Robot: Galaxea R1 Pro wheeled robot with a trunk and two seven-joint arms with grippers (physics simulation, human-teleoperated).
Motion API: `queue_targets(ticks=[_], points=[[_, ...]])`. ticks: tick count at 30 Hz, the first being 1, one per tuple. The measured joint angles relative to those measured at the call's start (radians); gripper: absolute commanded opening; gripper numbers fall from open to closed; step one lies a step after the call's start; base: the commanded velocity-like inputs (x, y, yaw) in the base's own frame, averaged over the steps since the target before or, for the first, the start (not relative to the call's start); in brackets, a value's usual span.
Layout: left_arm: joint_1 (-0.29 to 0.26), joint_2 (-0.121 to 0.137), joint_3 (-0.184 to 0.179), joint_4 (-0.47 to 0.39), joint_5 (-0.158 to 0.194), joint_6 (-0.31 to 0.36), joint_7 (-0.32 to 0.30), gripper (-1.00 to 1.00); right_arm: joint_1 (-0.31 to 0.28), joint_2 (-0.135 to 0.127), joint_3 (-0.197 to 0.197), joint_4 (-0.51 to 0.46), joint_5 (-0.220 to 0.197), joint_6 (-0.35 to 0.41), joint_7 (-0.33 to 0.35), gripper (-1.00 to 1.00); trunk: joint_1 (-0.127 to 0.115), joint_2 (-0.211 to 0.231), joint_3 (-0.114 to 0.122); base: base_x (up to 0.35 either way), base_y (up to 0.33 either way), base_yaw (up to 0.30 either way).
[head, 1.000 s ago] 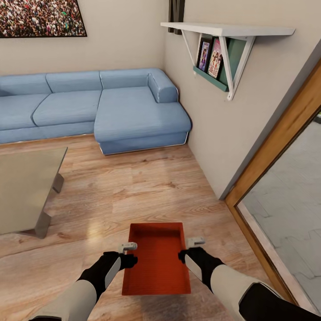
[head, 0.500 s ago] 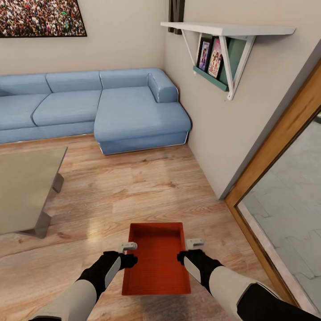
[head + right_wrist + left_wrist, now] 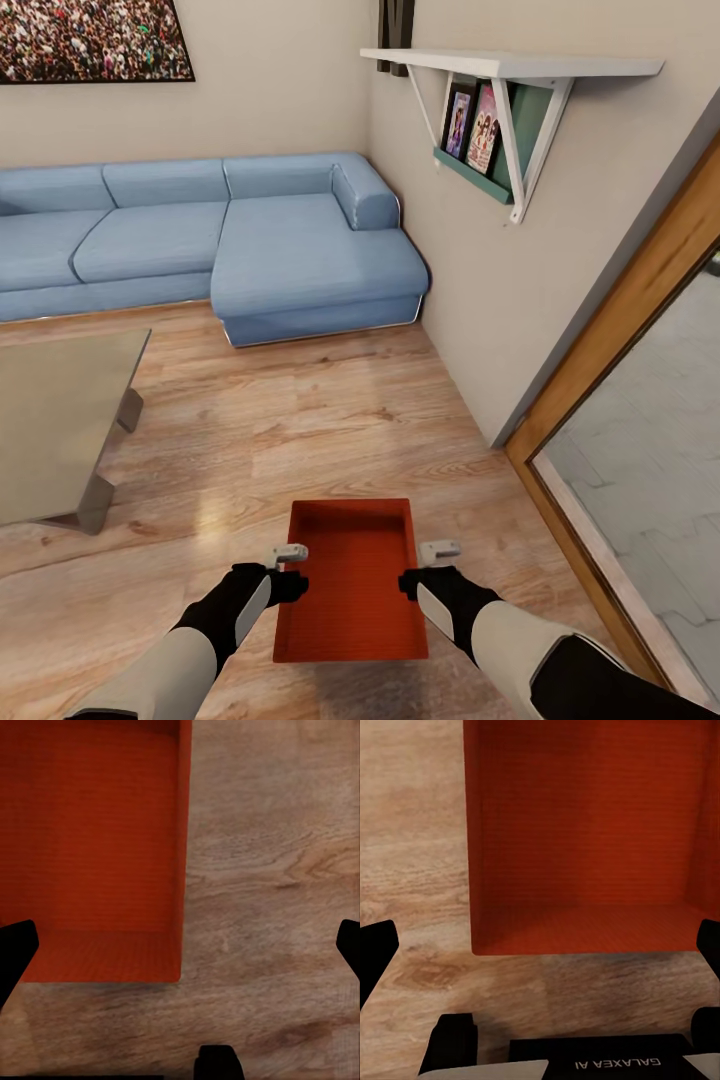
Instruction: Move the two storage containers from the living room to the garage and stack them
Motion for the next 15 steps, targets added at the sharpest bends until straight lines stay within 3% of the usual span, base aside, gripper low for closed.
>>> queue_targets(ticks=[5,15], points=[[0.0,0.0,0.0,0.0,0.0,0.0,0.0,1.0,0.0,0.0,0.003,0.0,0.002,-0.007,0.0,1.0,0.0,0.0,0.0,0.0,0.0,0.0],[0.0,0.0,-0.001,-0.003,-0.001,0.017,0.0,1.0,0.0,0.0,0.005,0.0,0.003,-0.008,0.0,1.0,0.038,-0.07,-0.031,0.0,0.0,0.0]])
